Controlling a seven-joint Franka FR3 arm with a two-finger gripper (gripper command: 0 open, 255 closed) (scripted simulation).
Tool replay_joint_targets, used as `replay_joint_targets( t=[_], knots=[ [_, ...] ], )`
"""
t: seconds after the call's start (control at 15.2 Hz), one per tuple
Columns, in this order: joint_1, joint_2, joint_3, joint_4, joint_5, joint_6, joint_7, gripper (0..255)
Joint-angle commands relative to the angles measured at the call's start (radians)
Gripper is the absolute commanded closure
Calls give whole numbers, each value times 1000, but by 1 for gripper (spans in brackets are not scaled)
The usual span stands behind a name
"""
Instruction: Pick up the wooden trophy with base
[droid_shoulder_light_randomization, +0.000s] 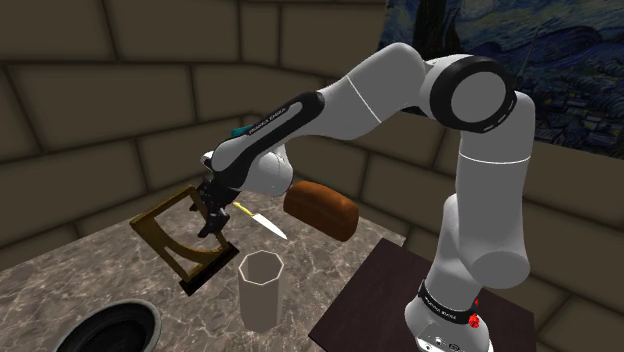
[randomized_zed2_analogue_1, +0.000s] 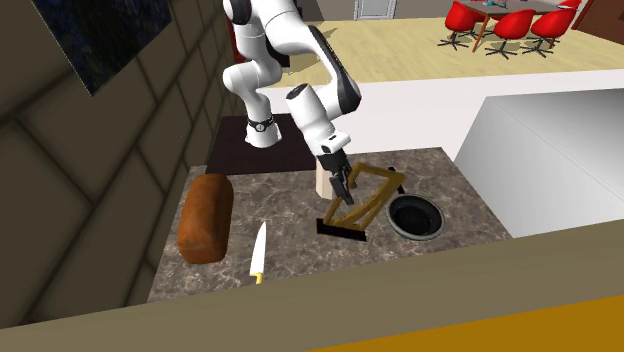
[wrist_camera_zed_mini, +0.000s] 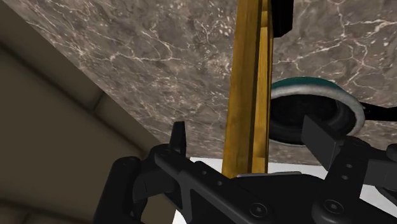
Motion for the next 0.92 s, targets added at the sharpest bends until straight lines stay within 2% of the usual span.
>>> replay_joint_targets(
  t=[0.0, 0.13, 0.2, 0.73, 0.86],
  knots=[
    [-15, 32, 21, 8, 49, 22, -53, 0],
    [-16, 32, 22, 8, 49, 22, -53, 0],
    [-18, 32, 23, 7, 52, 22, -56, 255],
    [-18, 32, 25, 5, 54, 24, -59, 255],
    [-10, 22, 14, 6, 31, 13, -34, 255]
  ],
)
